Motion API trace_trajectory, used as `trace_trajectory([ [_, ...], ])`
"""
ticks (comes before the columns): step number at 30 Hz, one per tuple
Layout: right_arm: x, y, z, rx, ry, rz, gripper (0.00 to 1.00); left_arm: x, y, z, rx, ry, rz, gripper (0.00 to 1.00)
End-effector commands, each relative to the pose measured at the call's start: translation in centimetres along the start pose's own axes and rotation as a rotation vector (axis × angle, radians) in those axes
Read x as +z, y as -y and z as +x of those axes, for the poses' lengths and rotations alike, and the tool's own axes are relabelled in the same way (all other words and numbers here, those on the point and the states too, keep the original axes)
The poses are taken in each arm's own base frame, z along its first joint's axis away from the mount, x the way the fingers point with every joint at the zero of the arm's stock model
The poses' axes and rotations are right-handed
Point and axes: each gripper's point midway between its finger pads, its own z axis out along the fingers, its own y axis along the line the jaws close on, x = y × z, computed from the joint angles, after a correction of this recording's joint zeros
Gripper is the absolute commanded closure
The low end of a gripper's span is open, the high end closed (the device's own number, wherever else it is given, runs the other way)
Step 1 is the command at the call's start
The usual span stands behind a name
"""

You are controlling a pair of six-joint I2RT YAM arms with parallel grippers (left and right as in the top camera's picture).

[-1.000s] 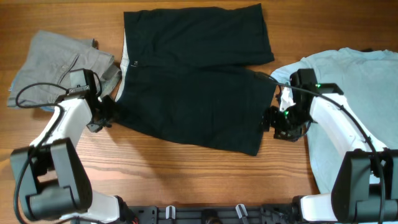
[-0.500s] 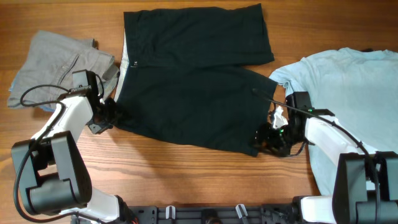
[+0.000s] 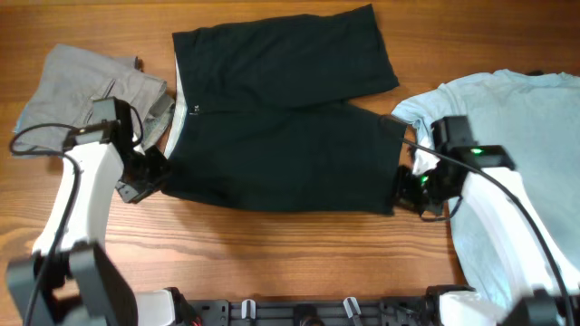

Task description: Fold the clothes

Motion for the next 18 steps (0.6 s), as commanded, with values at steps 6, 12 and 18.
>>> trace_trajectory([
  [6,-16.4,-4.1,-1.1,-0.099,0.436,0.04,0.96,-11.1,-1.4,2.3,-0.024,0.227,0.034,0.96],
  [12,-19.7,-5.8,-1.9,-0.083,0.556,-0.022,0.96,-14.9,-2.3,3.8,-0.05,0.32,0.051,0.96],
  [18,-19.9,-6.6,-8.1,-0.094,0.683,0.003,0.96,-15.9,-1.3,0.9,-0.045,0.436,0.086,0.96],
])
